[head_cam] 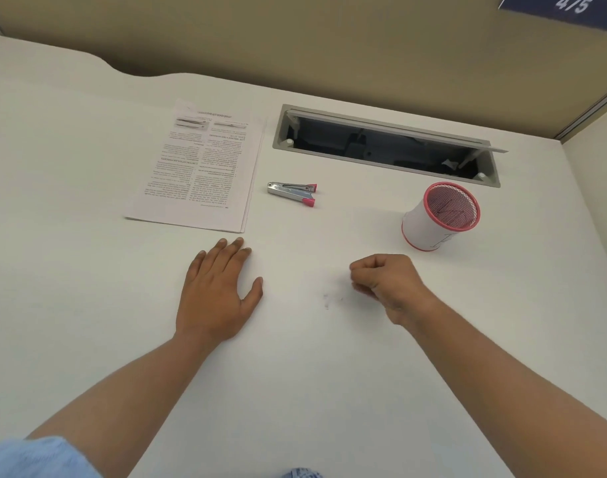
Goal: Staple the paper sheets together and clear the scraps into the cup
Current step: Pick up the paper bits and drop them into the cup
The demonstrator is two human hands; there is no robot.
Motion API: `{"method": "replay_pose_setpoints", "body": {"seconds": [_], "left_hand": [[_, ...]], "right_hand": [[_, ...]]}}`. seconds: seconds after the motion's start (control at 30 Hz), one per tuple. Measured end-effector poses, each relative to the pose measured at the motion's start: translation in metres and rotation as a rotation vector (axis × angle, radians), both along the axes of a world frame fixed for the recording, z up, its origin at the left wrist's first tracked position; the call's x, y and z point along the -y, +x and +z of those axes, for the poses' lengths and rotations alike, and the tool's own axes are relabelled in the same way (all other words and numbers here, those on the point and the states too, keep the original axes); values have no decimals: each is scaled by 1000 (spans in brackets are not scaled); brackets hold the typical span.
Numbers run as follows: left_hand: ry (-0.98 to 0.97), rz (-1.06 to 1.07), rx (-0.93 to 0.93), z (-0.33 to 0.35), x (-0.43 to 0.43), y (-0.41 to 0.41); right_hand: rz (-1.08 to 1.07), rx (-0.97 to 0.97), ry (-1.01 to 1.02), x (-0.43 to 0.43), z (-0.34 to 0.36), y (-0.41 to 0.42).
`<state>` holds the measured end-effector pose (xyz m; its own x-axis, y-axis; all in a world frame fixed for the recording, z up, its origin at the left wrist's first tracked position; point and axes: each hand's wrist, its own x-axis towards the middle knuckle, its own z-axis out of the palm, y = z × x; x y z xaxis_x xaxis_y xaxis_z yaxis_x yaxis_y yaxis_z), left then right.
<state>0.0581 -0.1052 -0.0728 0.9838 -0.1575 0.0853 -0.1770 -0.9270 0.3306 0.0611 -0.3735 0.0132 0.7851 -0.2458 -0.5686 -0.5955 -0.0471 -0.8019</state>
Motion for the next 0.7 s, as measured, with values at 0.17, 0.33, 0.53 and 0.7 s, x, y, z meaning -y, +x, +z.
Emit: {"method": "replay_pose_setpoints", "body": {"seconds": [0.17,0.33,0.53,0.7], "left_hand": [[2,6,-5,1,0,-1],[5,0,7,0,-1,-1],[4,5,4,1,1,0],[2,2,1,0,1,1]], "right_hand": [[-165,45,253,22,36,3],[-228,212,220,62,91,16],[-100,259,-270,108,112,53],[274,127,-845,121,97,78]]}}
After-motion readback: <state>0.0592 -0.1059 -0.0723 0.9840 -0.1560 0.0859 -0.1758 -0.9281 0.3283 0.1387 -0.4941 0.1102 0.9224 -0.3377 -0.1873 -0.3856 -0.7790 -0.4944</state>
